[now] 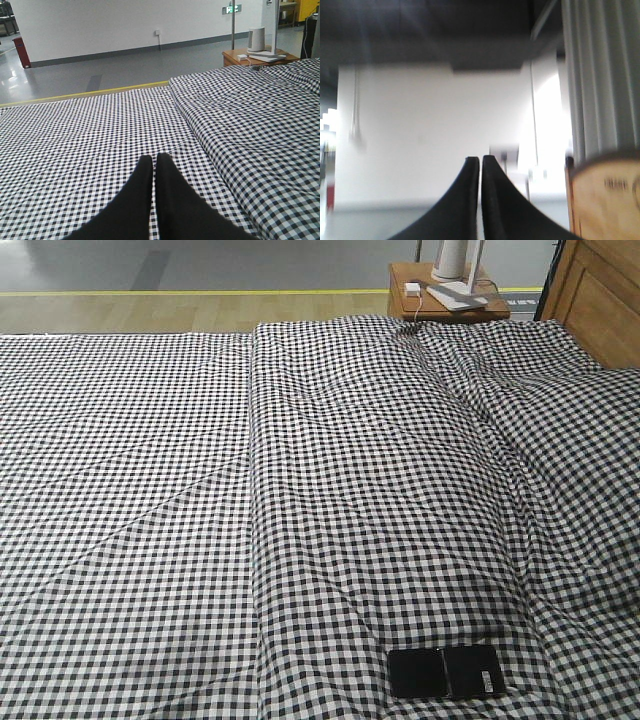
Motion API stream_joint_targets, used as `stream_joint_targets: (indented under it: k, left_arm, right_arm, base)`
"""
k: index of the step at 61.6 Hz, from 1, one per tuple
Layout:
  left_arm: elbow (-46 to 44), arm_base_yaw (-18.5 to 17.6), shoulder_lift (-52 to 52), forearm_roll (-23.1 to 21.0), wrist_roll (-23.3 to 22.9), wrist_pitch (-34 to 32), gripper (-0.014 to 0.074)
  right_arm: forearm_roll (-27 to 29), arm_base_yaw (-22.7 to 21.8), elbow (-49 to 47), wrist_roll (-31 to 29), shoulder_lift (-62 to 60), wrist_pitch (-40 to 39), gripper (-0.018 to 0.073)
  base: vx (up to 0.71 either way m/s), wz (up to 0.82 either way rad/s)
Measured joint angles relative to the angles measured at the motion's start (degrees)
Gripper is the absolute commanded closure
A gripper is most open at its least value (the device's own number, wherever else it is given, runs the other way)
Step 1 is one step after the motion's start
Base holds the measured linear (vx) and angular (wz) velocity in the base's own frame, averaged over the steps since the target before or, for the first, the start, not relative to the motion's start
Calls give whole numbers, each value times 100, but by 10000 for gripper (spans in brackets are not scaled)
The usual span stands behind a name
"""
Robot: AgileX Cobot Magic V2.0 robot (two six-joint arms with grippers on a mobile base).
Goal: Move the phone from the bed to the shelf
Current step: 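Lower the right gripper toward the black phone on the bed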
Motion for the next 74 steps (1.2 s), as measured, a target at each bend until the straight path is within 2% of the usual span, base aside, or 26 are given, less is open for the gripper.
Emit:
stream_joint_targets:
  k: [9,16,35,65,74]
  left_arm:
    - [0,0,0,0,0,0,595]
    - [0,0,0,0,0,0,595]
    - [0,0,0,0,0,0,595]
    - [0,0,0,0,0,0,595]
    - [0,0,0,0,0,0,595]
  right_arm:
    - [0,0,-785,0,865,1132,470]
    - [0,0,-1123,0,1552,1651,347]
    - [0,0,-1193,0,2861,1930,-161]
    - [0,0,-1223,0,3442,1778,-140]
    - [0,-162,-1661,457,3831,2424,-131]
  base:
    - [0,0]
    - [0,0]
    - [0,0]
    - [0,0]
    - [0,0]
